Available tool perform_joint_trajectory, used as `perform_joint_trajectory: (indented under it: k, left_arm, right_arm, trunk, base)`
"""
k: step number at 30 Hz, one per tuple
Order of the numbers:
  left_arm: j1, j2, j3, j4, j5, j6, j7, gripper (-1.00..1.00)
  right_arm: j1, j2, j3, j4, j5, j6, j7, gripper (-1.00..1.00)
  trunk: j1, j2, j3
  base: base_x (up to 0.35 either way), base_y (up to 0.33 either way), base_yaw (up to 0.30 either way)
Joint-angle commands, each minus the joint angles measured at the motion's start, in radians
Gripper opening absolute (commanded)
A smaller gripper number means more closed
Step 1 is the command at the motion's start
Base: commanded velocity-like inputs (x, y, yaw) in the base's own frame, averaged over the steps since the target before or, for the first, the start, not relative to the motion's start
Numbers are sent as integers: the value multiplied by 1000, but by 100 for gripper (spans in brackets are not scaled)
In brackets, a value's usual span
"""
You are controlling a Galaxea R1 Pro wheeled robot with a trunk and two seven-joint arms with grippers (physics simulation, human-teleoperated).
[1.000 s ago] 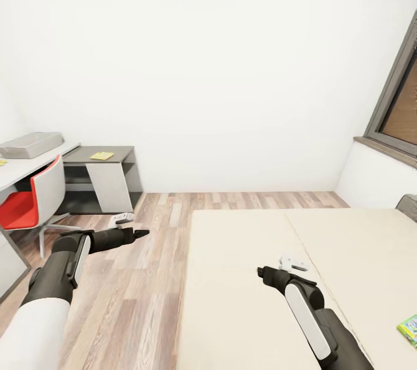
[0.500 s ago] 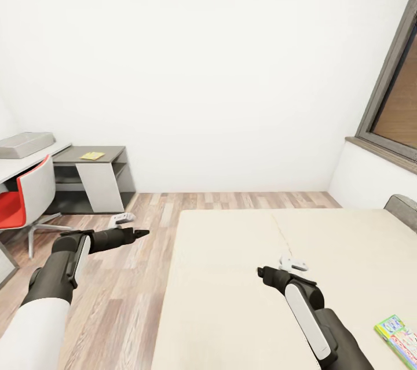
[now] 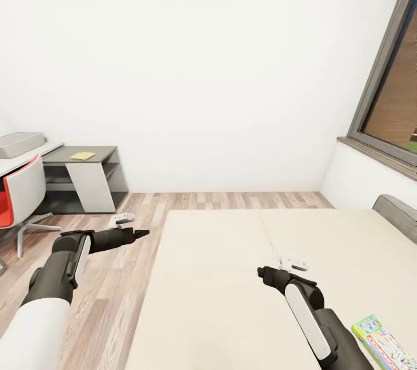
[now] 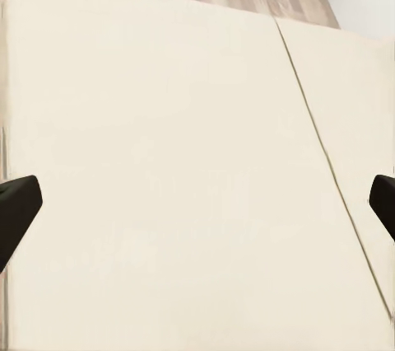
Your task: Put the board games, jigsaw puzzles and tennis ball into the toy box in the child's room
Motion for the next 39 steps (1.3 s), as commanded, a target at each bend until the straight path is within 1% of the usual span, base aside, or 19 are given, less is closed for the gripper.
perform_joint_trajectory:
  k: [1, 39]
  left_arm:
    - [-1, -1, 2, -1, -10, 4, -10, 100]
    - [-1, -3, 2, -1, -10, 4, -10, 100]
  right_arm:
    - [-1, -1, 3, -1, -10, 1, -10, 100]
    - [-1, -1, 3, -1, -12, 1, -10, 100]
  trunk:
    - [1, -2, -2]
    - [1, -2, -2]
  base:
    - [0, -294, 0]
    - [0, -294, 0]
